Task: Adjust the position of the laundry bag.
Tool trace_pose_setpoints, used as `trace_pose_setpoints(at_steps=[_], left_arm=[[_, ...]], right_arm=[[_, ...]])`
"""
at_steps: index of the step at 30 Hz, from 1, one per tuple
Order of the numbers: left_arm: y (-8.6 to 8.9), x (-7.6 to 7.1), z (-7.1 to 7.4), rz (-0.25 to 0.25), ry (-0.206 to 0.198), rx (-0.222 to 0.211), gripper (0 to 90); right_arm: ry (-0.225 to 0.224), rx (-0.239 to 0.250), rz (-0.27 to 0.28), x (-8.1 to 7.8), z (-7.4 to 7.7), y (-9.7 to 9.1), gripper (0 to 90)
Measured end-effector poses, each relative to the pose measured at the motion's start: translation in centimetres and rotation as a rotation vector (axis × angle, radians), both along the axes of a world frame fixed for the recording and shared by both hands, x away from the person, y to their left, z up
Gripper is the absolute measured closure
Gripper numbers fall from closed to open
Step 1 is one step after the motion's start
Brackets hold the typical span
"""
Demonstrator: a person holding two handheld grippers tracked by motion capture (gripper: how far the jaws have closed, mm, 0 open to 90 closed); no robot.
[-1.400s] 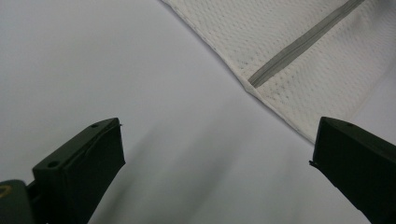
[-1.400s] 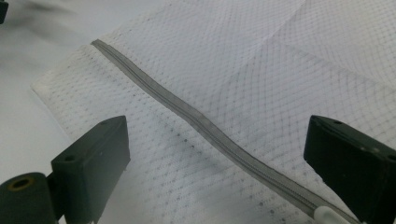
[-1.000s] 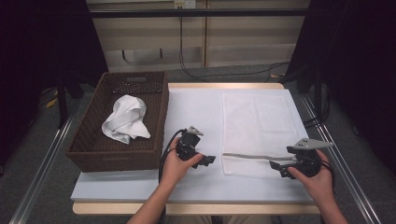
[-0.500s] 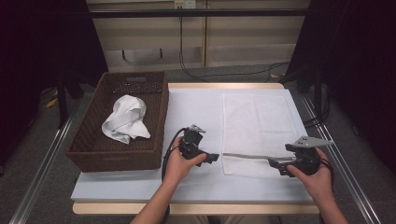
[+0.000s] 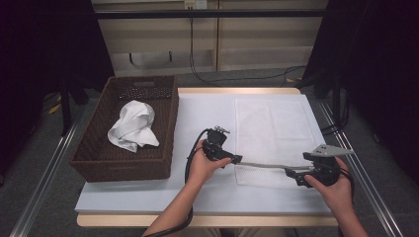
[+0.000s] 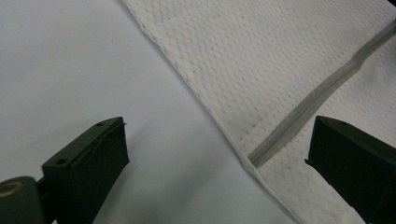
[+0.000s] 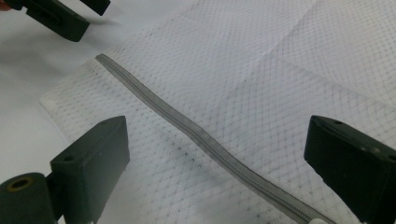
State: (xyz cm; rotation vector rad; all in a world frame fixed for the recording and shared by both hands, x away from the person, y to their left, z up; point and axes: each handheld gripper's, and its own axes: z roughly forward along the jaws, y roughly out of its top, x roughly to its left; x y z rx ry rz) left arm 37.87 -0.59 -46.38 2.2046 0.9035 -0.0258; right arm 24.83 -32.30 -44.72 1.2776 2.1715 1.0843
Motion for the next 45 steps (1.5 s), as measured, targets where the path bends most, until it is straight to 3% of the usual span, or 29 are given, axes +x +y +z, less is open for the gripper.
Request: trace_pose_setpoints(at_steps=[8,14,16,20,24,30,36,40,44,45], left_arm=[[-1.1,1.4,1.0,0.037,-0.052,0.01,16.8],[-1.8,2.4,1.5,0.03,-0.056,0.022,23.4],[-2.1,2.6,1.4,0.034,-0.053,0.001,27.4],[-2.3,3.0,1.4,0.017,-0.058,-0.003,30.9],[-2.9,3.5,1.0,0.035,-0.033,-0.022,33.6],[-3.8,4.3,0.9,0.033,-0.022,-0.007,42.6],[-4.3,5.0,0.4,0.072,0.022,-0.013,47.8],[-4.5,5.1,-0.2,0.105,0.026,0.004,50.7],[-4.3,5.4,-0.7,0.101,0.03,0.027,51.8],[-4.6,5.3,-0.8,0.127,0.042,-0.005,52.7]], right_arm=[[-0.004,-0.001,-0.003,-0.3,0.1,-0.1,6.0],[-0.006,0.005,-0.004,-0.4,0.2,-0.1,6.0],[-0.005,0.006,-0.003,-0.3,0.2,-0.1,5.9],[-0.01,0.006,0.0,-0.3,0.2,-0.1,5.9],[-0.012,0.009,-0.001,-0.2,0.3,-0.1,5.9],[-0.012,0.01,0.002,-0.1,0.3,-0.1,5.9],[-0.014,0.015,0.011,-0.1,0.4,-0.1,5.9],[-0.016,0.013,0.007,-0.1,0.4,-0.1,5.9],[-0.021,0.012,0.004,-0.1,0.5,-0.2,6.0],[-0.02,0.013,0.008,-0.1,0.5,-0.2,5.9]])
